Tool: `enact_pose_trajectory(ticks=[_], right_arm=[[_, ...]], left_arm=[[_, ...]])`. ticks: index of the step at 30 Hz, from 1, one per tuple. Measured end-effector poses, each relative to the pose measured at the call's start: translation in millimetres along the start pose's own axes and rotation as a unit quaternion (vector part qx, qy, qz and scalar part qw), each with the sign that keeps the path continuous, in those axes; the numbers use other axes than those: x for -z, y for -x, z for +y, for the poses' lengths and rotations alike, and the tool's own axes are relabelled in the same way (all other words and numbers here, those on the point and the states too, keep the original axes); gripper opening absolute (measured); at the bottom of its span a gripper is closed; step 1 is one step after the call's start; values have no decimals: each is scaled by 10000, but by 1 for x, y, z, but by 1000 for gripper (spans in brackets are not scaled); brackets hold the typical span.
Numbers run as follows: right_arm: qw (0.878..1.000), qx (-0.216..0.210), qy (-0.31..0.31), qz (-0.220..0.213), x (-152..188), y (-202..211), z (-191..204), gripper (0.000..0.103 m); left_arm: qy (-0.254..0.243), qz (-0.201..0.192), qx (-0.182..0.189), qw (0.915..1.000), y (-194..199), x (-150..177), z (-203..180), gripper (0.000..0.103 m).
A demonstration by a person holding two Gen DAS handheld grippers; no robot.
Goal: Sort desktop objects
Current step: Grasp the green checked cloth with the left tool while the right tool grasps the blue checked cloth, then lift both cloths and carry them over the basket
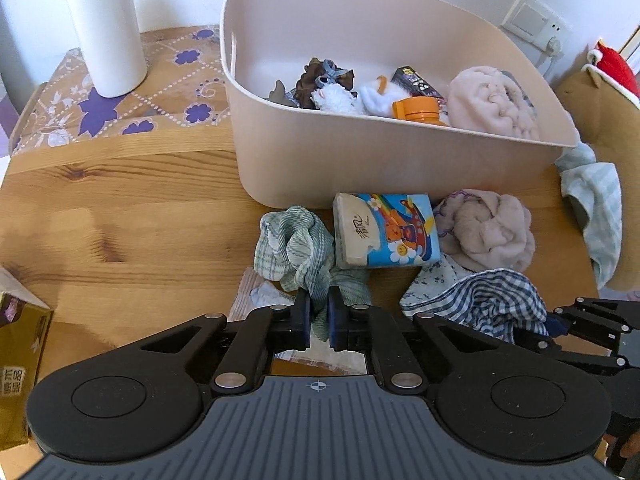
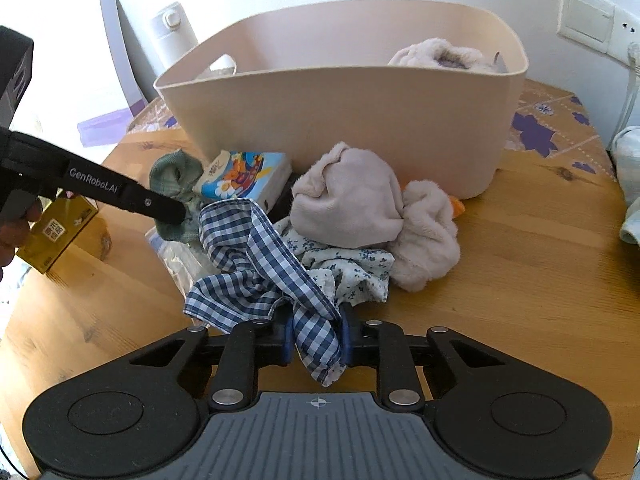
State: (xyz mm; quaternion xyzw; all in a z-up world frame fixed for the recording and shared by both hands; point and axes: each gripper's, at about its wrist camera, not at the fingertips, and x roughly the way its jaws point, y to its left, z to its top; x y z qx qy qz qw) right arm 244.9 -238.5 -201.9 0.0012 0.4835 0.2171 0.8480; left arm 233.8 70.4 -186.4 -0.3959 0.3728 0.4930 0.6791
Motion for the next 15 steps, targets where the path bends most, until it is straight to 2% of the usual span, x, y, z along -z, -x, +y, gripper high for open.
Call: enact_pose_trajectory(ticks=[8, 9, 15], right_arm=[[9997, 46, -89, -215, 3, 18, -4, 20], [9996, 52, -89, -245, 4, 21, -4, 20], [9991, 97, -113, -403, 10, 41, -7, 20]], left_arm=[[23, -121, -83, 9999, 21, 13, 0, 8], [327, -200, -321, 9988, 23, 14, -1, 7], [334, -383, -441, 9977, 41, 20, -5, 8]])
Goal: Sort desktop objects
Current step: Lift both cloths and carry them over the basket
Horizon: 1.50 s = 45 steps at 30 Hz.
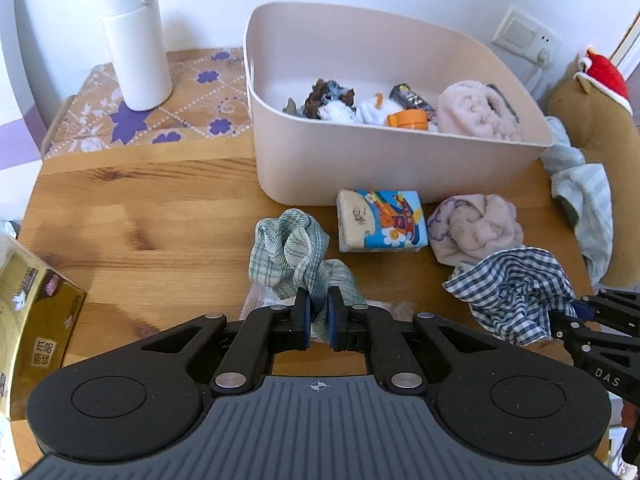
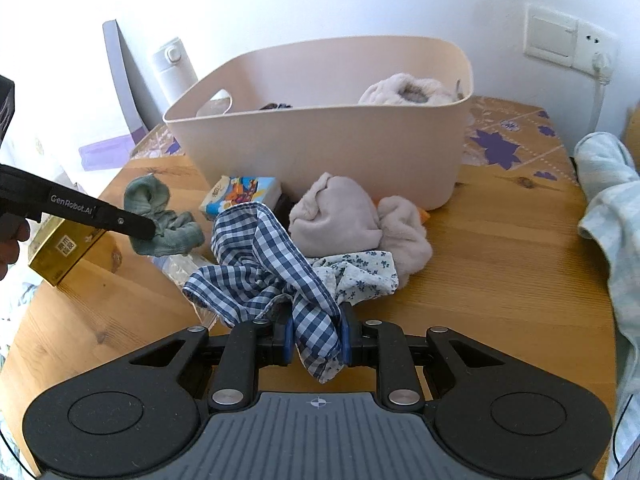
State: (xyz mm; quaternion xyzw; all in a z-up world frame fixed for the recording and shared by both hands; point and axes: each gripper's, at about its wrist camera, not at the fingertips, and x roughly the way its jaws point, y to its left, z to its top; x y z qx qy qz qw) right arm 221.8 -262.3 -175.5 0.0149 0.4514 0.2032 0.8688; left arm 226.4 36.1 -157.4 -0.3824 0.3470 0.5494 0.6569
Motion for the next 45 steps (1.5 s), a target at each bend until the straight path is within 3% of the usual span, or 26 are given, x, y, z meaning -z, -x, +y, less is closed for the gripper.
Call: enact_pose_trajectory(ticks=[14, 25, 36, 45], right_arm=[[9989, 138, -57, -448, 1, 48, -15, 20], [9927, 445, -103, -1117, -36, 78, -43, 20], [9831, 690, 61, -1693, -87, 95, -61, 20], [9792, 646, 182, -1913, -127, 81, -54, 20]], left_arm=[[42, -493, -172, 9986, 39, -4, -4, 8], [-173, -909, -258, 9954, 62, -22, -13, 8], [-464, -1462, -388, 9874, 75, -71, -28, 8], [-767, -1799, -571, 9790, 66, -117, -43, 8]])
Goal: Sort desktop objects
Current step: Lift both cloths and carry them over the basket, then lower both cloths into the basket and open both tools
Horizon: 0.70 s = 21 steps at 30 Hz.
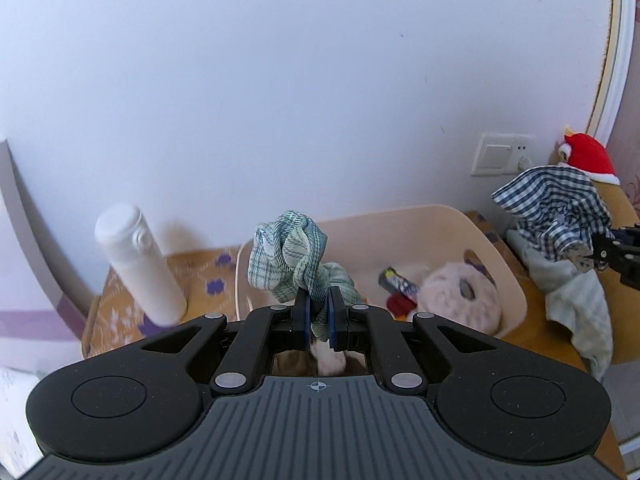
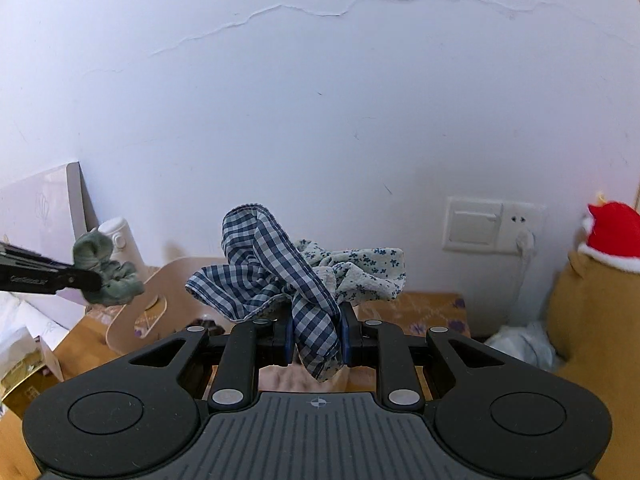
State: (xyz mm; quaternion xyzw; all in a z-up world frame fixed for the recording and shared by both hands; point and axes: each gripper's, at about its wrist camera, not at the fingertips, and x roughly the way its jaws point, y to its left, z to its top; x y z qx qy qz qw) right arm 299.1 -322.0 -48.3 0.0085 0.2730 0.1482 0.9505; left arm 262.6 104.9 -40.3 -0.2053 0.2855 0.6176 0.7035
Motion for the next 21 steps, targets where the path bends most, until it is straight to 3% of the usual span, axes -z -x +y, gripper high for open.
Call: enact_pose_trajectory(ticks=[6, 16, 21], right_arm=[[10000, -68, 52, 28, -11, -27, 8, 20], [9974, -175, 443, 542, -11, -88, 28, 20], [9947, -285, 347, 929, -2, -113, 33, 20]], left_arm=[[-203, -1, -91, 9998, -23, -16, -6, 8], [-21, 827, -208, 9964, -88, -6, -9, 8], [-38, 1117, -245, 9934, -105, 4, -11, 8]])
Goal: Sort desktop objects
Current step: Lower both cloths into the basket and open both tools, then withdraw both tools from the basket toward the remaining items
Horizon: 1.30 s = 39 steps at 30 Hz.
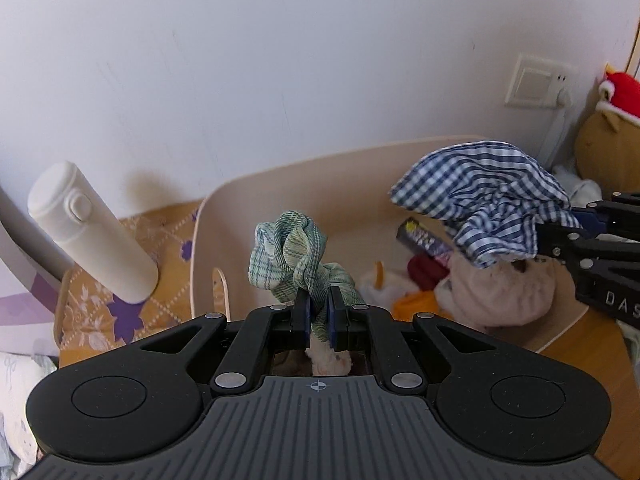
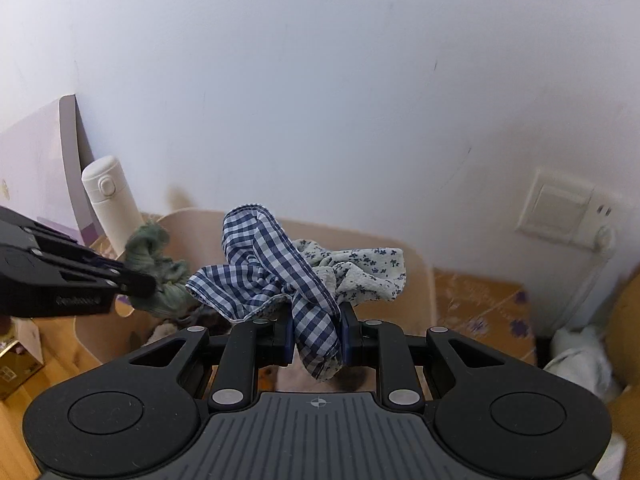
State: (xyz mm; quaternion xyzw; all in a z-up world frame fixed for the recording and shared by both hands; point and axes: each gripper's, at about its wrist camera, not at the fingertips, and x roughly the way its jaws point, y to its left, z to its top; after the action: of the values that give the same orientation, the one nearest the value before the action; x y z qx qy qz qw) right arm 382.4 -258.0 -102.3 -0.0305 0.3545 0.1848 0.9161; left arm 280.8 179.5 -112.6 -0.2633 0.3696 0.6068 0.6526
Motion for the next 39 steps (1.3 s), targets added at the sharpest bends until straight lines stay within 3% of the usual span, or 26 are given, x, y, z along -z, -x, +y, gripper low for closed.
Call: enact_pose_trajectory(ticks=[8, 10, 11, 12, 13, 20, 24, 32, 39], right_arm=[[9992, -75, 221, 335, 9, -10, 13, 25], [9990, -79, 278, 353, 12, -8, 15, 34], [9988, -84, 304, 372, 10, -10, 14, 44], [9987, -62, 341, 364, 11, -8, 15, 48], [9987, -40, 372, 344, 12, -6, 17, 50], [9993, -35, 335, 145, 8, 13, 19, 80], [9999, 61, 113, 26, 12, 30, 17, 103], [9996, 185, -125, 170, 32, 55, 10, 103], [9983, 127, -244, 506, 61, 75, 5, 103]], left_arm=[[82, 292, -11, 9995, -6, 10, 2, 11], [156, 307, 28, 9994, -3, 12, 4, 41], [226, 276, 30, 9994, 0, 13, 6, 50], [292, 216, 10, 9993, 3, 14, 7, 65], [360, 142, -8, 9993, 7, 15, 9, 72], [579, 89, -35, 9983, 26, 21, 17, 74], [638, 81, -93, 9979, 39, 31, 22, 74], [1096, 392, -14, 9932, 63, 64, 32, 75], [1216, 883, 145, 9885, 75, 103, 16, 75]])
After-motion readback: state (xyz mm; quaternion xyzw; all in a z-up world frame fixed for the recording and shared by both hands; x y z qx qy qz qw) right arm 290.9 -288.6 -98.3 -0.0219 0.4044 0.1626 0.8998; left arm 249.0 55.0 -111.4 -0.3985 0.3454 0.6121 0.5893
